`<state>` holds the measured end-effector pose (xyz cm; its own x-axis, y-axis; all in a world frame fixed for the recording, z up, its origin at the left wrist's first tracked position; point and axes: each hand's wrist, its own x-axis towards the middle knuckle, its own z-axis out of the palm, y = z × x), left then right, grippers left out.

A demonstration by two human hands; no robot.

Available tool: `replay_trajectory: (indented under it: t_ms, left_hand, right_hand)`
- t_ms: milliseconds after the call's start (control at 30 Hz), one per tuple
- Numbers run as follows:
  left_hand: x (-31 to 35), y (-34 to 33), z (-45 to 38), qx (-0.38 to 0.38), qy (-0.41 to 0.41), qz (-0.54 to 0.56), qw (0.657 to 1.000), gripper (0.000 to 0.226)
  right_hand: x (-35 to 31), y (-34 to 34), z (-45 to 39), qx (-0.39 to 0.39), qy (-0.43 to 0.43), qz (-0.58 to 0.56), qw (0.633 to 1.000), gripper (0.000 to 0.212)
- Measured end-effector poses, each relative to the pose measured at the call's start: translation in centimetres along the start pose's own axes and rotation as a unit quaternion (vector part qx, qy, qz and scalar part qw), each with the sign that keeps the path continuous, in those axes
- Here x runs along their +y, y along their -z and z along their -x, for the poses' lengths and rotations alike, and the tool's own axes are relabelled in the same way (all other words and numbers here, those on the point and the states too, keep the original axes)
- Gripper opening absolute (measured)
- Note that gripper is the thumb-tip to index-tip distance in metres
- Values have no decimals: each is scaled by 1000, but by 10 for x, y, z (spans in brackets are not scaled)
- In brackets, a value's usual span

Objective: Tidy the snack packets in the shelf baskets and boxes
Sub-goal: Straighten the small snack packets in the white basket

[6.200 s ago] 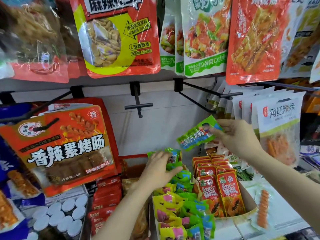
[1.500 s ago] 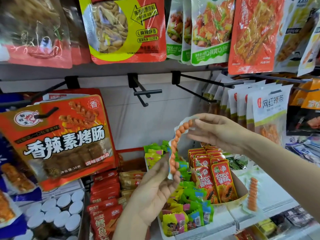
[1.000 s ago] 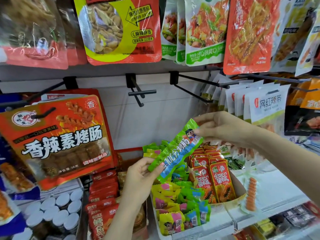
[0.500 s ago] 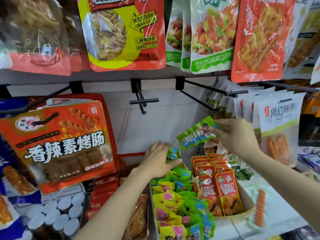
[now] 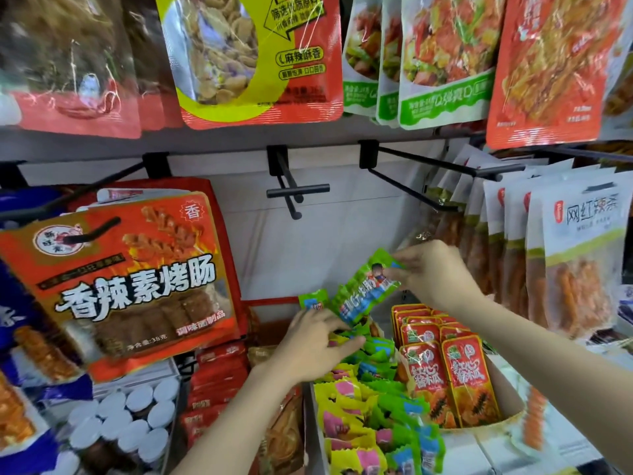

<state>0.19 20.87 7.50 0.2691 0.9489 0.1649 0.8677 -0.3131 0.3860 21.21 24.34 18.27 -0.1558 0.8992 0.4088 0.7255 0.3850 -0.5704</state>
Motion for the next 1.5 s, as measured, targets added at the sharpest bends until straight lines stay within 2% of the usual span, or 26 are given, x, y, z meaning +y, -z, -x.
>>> replay_trajectory:
  t_ms: [100, 200, 333, 433, 533, 600, 667, 767, 900, 1000, 1100, 1267, 1367, 1433, 1500]
  left_hand:
    - [2, -1, 1, -5, 7, -5, 1000, 55]
    - [2, -3, 2, -1, 12, -8, 1000, 53]
    - [-1, -3, 4, -17, 30, 21, 999, 54]
    - [-2, 1, 1, -46, 32, 5, 998, 53]
    - [2, 4, -8, -62, 33, -18, 997, 49]
    - [4, 2, -12, -49, 34, -18, 998, 46]
    - [4, -1, -12, -30, 28, -19, 999, 47]
    - [-1, -4, -9, -34, 26, -19, 999, 50]
    - [-1, 0, -12, -56, 36, -25, 997, 48]
    - [2, -4, -12, -20, 30, -14, 999, 46]
    - [1, -8, -6, 27, 19, 7, 999, 51]
    - [3, -7, 0, 39, 23, 24, 999, 47]
    - [12, 0, 6, 43, 35, 34, 998, 46]
    - [18, 7, 10, 55, 56, 96, 992, 50]
    - [27, 18, 15, 79, 90, 196, 973, 59]
  right_hand:
    - [-8, -20, -10, -50, 32, 76, 995, 21]
    - [-13, -44, -22, -110, 20, 162, 980, 22]
    - [-7, -85, -20, -185, 12, 292, 938, 23]
    - [3, -85, -26, -229, -26, 257, 938, 23]
    - [15, -66, -38, -258, -64, 155, 952, 42]
    - [22, -65, -43, -228, -66, 105, 966, 34]
    - [24, -73, -46, -198, -54, 123, 971, 29]
    - [21, -92, -48, -221, -60, 171, 958, 37]
    - [23, -100, -51, -229, -109, 153, 955, 17]
    - [22, -95, -48, -211, -119, 126, 962, 12]
    - [15, -84, -47, -146, -98, 94, 980, 9]
    - [-6, -49, -37, -59, -7, 37, 998, 8]
    - [-12, -19, -22, 21, 41, 0, 999, 9]
    - [-17, 1, -12, 57, 30, -51, 997, 7]
    - [-21, 19, -4, 46, -29, -141, 988, 3]
